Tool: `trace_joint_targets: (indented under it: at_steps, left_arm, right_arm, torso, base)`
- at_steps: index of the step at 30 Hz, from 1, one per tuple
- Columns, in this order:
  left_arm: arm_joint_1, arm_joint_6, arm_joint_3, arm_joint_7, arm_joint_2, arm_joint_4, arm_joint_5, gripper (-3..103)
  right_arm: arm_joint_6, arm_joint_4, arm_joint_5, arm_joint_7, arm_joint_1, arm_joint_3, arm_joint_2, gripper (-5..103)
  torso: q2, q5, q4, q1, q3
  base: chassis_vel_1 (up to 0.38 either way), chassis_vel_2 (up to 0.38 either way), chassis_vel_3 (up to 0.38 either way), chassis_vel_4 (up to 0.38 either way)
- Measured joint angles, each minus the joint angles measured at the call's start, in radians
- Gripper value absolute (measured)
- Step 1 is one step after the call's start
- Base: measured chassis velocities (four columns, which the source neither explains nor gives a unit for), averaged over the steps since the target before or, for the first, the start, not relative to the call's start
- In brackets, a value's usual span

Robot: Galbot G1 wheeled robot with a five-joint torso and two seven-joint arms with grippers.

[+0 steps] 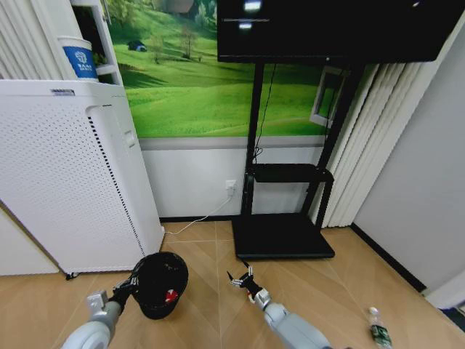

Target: Pick up the trash bin and place the garbage on the floor into it.

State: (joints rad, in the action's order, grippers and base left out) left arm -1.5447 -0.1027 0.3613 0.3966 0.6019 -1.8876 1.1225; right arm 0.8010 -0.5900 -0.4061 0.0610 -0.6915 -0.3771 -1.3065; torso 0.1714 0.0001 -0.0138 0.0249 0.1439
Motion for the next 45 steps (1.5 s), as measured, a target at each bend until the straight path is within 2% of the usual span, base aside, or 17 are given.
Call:
trace_joint_targets:
  at_steps: [9,11,14,24,29,32,36,45]
  left_arm:
    - [-0.047,-0.001,0.037,-0.02,0.024,0.006,-0.026,7]
    - [-0.05,-0.001,0.031,-0.019,0.035,0.014,-0.039,7]
    - [-0.05,-0.002,0.023,-0.018,0.042,0.017,-0.044,7]
    - [-0.069,-0.002,0.029,-0.014,0.044,0.01,-0.051,7]
    - [-0.105,-0.002,0.052,-0.016,0.055,-0.003,-0.07,7]
    - [-0.131,-0.004,0.064,-0.024,0.072,-0.006,-0.091,7]
    - [-0.13,-0.007,0.062,-0.032,0.073,-0.005,-0.098,7]
    - [-0.131,-0.011,0.05,-0.043,0.083,-0.001,-0.113,7]
  right_arm:
    - [0.0,-0.038,0.042,-0.002,-0.076,0.107,0.081,100]
    - [0.0,-0.076,0.047,-0.008,-0.146,0.137,0.129,100]
    - [0.0,-0.097,0.045,-0.017,-0.201,0.141,0.147,100]
    - [-0.001,-0.09,0.067,-0.023,-0.238,0.151,0.112,100]
    - [-0.001,-0.047,0.071,-0.016,-0.2,0.119,0.077,100]
    - [-0.002,0.016,-0.001,0.0,-0.158,0.07,0.048,100]
    - [-0.003,0.026,-0.072,0.009,-0.161,0.066,0.044,100]
    - [-0.004,0.099,-0.086,0.025,-0.16,0.08,0.025,100]
  torso:
    - [0.0,0.0,-0.0001,0.0,0.0]
    - [0.0,-0.0002,-0.0002,0.0,0.0]
    - [0.0,-0.0004,-0.0006,0.0,0.0]
    - [0.0,0.0,-0.0002,0.0,0.0]
    - [0.0,-0.0002,-0.0001,0.0,0.0]
    - [0.0,-0.0002,0.0,0.0,0.0]
    - [0.0,-0.0001,0.0,0.0,0.0]
    - [0.0,-0.0002,-0.0003,0.0,0.0]
  base:
    - [0.0,0.0,0.0,0.0]
    - [0.0,0.0,0.0,0.0]
    - [0.0,0.0,0.0,0.0]
    - [0.0,0.0,0.0,0.0]
    - [0.0,0.0,0.0,0.0]
    - [0.0,0.0,0.0,0.0]
    - [0.0,0.0,0.0,0.0]
    - [0.0,0.0,0.0,0.0]
